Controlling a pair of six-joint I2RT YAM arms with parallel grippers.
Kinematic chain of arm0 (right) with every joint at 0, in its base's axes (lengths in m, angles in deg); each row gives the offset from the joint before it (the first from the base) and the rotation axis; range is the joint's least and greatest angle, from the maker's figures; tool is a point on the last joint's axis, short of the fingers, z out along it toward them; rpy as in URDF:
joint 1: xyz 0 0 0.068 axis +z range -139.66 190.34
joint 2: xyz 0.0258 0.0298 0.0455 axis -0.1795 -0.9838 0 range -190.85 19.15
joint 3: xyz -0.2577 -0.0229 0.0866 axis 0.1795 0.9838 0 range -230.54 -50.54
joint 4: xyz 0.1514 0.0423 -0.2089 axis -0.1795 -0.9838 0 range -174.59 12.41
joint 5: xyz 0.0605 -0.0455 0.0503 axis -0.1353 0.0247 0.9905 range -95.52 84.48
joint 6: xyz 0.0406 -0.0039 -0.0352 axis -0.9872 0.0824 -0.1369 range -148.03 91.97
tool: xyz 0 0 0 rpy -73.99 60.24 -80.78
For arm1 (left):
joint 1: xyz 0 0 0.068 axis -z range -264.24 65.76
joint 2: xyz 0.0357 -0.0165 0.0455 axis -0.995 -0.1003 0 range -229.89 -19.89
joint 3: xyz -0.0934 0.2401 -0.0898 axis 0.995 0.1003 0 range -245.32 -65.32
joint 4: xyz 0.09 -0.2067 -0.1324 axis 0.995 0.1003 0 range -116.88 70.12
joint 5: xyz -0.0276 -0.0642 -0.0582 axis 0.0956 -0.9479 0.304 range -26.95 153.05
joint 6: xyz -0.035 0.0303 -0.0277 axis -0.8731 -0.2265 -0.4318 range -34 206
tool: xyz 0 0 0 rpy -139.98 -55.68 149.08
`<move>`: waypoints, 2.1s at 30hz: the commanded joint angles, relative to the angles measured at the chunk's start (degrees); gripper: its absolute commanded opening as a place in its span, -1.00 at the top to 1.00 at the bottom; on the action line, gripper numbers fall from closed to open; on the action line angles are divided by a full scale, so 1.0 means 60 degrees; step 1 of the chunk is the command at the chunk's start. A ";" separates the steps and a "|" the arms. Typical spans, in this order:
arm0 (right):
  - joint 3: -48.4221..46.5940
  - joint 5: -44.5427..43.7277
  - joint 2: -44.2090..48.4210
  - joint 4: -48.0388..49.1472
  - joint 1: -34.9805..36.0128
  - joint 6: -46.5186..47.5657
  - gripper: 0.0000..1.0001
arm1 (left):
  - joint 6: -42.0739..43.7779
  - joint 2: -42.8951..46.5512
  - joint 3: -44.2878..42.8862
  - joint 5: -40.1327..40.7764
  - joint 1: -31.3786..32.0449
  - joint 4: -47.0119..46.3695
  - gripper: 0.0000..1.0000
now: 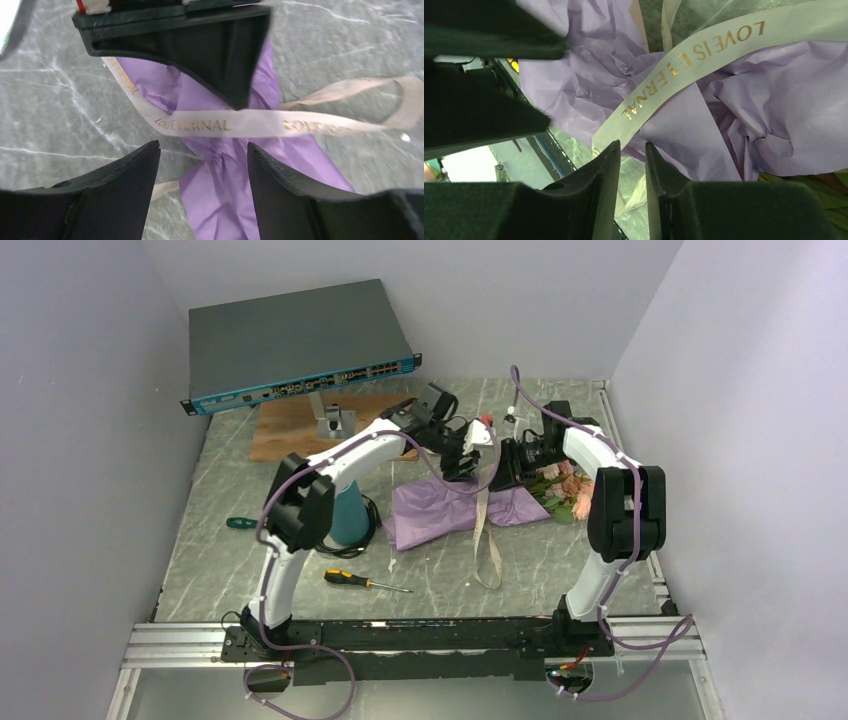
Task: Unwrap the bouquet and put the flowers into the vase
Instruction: Untie the ribbon from the wrapping paper.
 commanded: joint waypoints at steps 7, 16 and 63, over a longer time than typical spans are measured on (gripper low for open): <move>-0.0063 -0.0799 0.0291 0.0228 -0.0022 -0.0060 0.48 | -0.2041 -0.2125 -0.1798 0.0050 0.0085 -0.0474 -0.42; 0.0025 -0.1044 -0.0037 0.0421 -0.0022 -0.0135 0.49 | -0.2423 -0.1649 -0.1253 -0.0975 -0.0141 -0.1485 0.59; -0.1719 0.0493 0.0444 -0.1068 0.0308 0.0256 1.00 | -0.1803 -0.1739 -0.0332 0.0739 -0.0434 -0.0520 0.15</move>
